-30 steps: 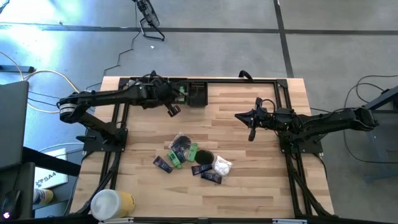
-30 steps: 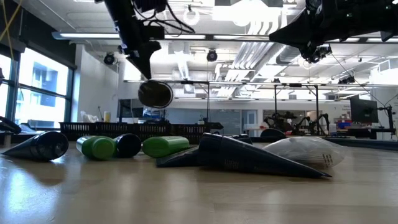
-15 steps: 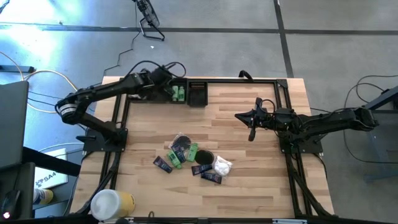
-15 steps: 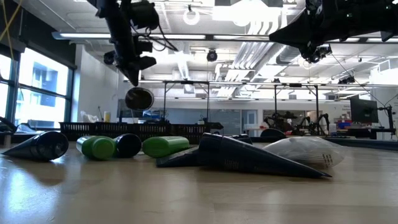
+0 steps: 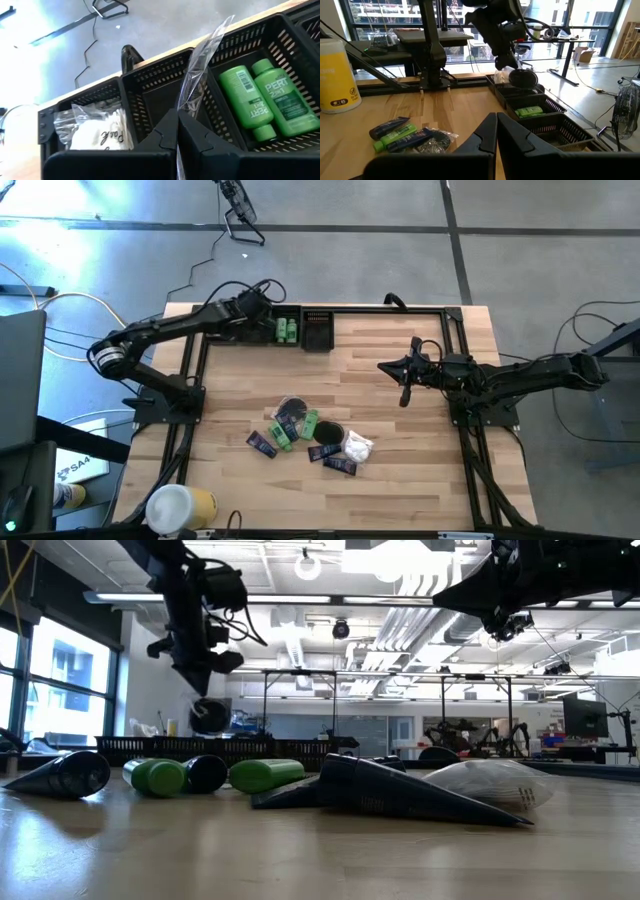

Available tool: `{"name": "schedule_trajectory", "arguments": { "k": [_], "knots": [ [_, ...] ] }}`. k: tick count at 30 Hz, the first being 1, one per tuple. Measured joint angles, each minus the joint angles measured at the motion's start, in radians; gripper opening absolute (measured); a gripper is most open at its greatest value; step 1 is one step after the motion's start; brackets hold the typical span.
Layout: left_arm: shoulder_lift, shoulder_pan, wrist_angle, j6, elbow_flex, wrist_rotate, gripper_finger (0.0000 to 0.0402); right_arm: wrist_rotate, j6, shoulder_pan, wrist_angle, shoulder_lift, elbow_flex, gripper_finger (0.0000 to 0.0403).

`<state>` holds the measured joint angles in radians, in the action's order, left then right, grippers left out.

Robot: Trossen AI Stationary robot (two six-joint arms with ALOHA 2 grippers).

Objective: Pick & Place Travel size toiletries
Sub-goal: Put the hair brush into the middle left black bin

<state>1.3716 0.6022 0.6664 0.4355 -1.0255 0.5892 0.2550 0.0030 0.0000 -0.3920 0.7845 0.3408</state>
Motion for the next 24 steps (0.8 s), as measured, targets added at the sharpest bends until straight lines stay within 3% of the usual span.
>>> {"name": "schedule_trajectory", "arguments": {
  "k": [24],
  "knots": [
    [0.000, 0.000, -0.107, 0.064, 0.055, -0.003, 0.0000, 0.000, 0.000, 0.000, 0.000, 0.000, 0.000, 0.0004]
  ]
}}
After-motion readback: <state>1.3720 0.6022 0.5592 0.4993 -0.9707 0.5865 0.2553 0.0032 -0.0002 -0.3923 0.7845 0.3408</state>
